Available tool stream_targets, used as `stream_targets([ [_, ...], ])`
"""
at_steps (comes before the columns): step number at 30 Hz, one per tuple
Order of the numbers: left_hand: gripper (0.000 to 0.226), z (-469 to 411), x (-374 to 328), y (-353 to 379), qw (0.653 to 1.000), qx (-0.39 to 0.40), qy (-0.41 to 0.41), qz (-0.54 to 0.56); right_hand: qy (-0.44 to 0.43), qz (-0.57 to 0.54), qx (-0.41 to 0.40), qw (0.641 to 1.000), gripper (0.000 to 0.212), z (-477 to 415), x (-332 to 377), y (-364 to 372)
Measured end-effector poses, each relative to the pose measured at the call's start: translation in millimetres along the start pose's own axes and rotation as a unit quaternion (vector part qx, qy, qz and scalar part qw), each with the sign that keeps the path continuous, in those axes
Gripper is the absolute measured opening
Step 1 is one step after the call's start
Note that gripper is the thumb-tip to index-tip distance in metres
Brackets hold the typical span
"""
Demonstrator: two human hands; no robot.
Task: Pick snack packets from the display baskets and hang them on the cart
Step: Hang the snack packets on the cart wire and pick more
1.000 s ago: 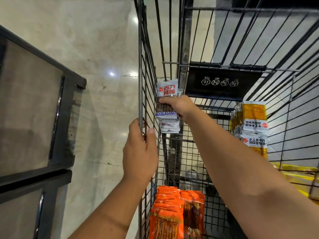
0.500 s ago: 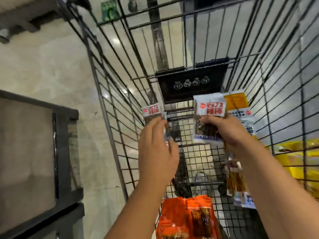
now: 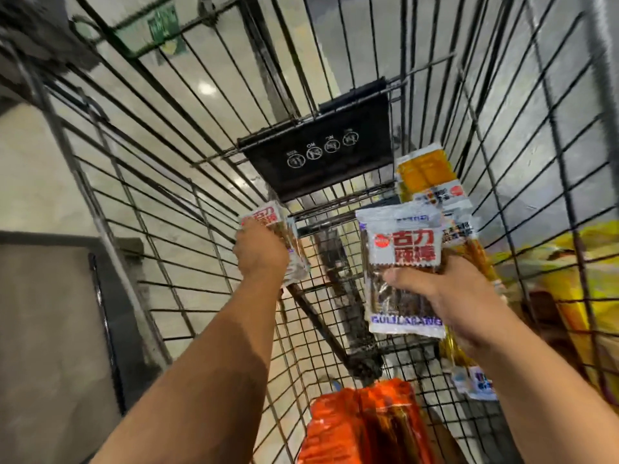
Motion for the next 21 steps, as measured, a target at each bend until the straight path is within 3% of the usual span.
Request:
stream_targets([
  [5,0.057,-0.7,3.1,9.9,0.996,0.022,-0.052,0.071,-0.007,-0.022,0.008,1.0,0.028,0.3,3.2,-6.8],
  [14,0.066,-11.2,9.4,19.5,0.992,0.068,-0.078,0.07,-0.011,-0.013,0.011,1.0,0.041,1.3,-3.9,-9.4],
  [21,0.069,-13.5,10.2,12.5,0.99,0.067,-0.071,0.102,0.008,-0.018,0.003,1.0,0.033,7.8,-12.4,-6.9],
])
Point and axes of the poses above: each hand's wrist, its own z-axis away from the middle knuckle, its own y-axis out of the palm, x = y × z, the point moved 7 cm from there along -z, towards the middle knuckle, and after that the axes turned 3 degrees about -x, right-handed, at the moved point
